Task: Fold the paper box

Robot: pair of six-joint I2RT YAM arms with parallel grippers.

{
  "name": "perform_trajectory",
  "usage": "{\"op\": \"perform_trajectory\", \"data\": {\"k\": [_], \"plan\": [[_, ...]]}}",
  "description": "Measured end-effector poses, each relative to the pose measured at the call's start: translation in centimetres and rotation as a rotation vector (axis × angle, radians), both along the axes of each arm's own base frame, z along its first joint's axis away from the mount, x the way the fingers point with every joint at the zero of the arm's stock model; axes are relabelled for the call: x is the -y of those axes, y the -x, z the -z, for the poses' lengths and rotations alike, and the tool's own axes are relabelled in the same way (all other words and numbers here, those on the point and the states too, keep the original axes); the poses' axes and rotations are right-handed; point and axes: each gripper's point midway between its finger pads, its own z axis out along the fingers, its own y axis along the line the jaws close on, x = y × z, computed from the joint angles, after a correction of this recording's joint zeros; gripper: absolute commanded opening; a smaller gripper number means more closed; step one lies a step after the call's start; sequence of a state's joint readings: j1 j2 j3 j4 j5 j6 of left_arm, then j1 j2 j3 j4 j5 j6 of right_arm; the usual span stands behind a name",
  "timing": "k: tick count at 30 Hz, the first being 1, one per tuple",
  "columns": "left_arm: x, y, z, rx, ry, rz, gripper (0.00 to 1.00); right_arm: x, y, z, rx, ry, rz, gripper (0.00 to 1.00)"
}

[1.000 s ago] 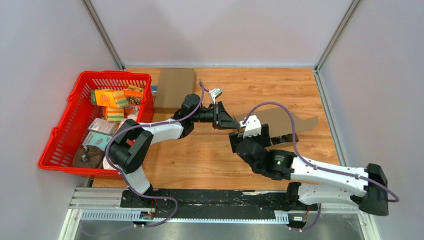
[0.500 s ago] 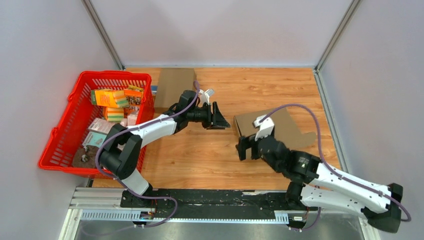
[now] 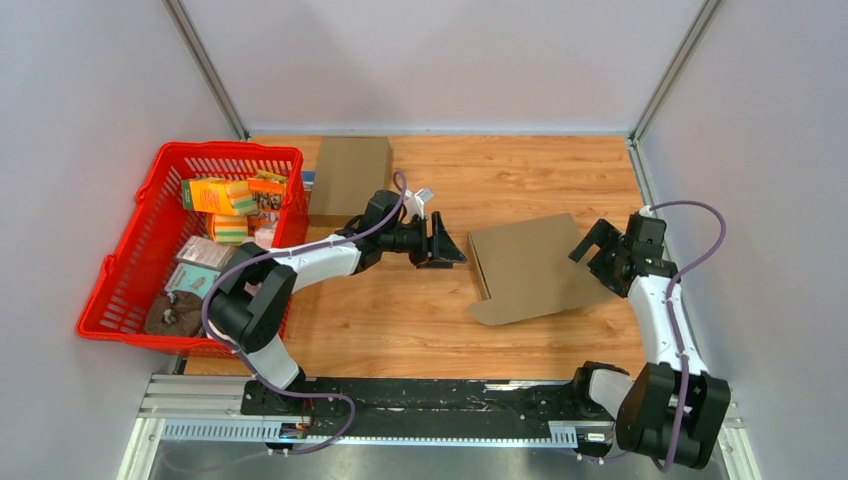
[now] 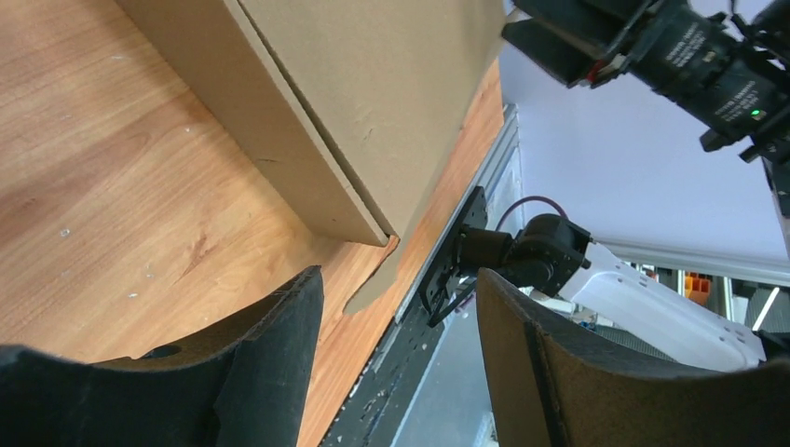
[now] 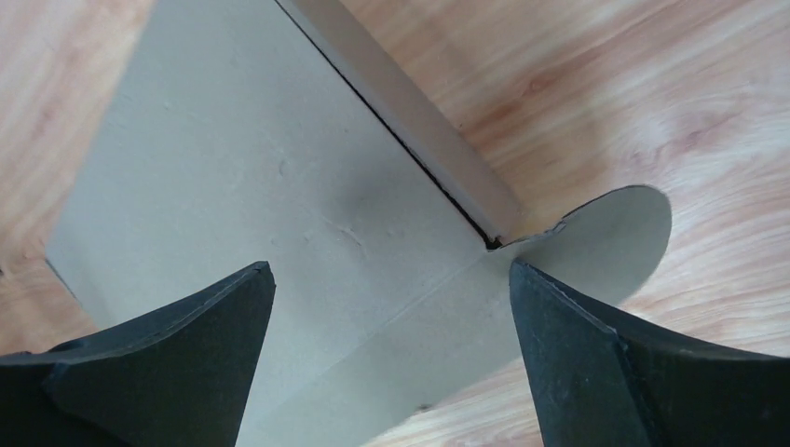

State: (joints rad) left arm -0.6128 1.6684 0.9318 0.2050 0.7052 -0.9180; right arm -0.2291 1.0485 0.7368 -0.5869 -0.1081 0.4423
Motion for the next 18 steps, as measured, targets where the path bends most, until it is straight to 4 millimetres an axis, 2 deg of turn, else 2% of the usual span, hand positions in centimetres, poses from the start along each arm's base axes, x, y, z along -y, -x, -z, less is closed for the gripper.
{"op": "perform_trajectory", "data": {"k": [3,6,9,13,18], "plan": [[0.0,0.0,0.3,-0.005,0.013,-0.008,0.7,-0.4,0.2,2.2,-0.062,-0.033,-0.019,1.0],[-0.1,0.2,1.3,-0.026,0.013,-0.016,0.7,-0.5,-0.5,2.7,-0.048,-0.045,-0.027,0.99],[-0.5,0.2,2.1,-0.042,0.001,-0.032,0.7,-1.6,-0.8,3.9,-0.026,-0.103,-0.042,0.98],[-1.8,-0.6,3.0,-0.055,-0.007,-0.071,0.7,-5.2,0.2,6.1,-0.054,-0.259,-0.076,0.98],[-5.1,-3.1,3.9,-0.067,-0.031,-0.154,0.68,-10.9,0.6,5.2,-0.045,-0.389,-0.205,1.0]]}}
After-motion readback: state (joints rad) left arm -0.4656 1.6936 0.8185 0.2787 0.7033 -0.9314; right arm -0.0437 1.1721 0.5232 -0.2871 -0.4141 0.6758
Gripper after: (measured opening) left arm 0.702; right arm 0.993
